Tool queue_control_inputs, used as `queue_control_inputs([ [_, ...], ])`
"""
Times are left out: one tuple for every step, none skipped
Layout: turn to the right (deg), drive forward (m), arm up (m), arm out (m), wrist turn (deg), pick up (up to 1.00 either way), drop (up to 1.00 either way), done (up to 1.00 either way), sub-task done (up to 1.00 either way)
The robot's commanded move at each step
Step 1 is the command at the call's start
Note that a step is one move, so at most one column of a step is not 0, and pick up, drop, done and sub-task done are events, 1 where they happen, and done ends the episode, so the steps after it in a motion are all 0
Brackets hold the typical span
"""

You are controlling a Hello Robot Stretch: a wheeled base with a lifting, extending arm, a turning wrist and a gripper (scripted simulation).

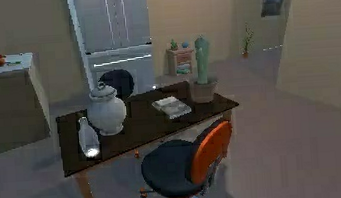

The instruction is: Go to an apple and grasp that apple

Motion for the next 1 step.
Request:
queue_control_inputs([
  [-33.0, 0.0, 0.0, 0.0, 0.0, 0.0, 0.0, 0.0, 0.0],
])
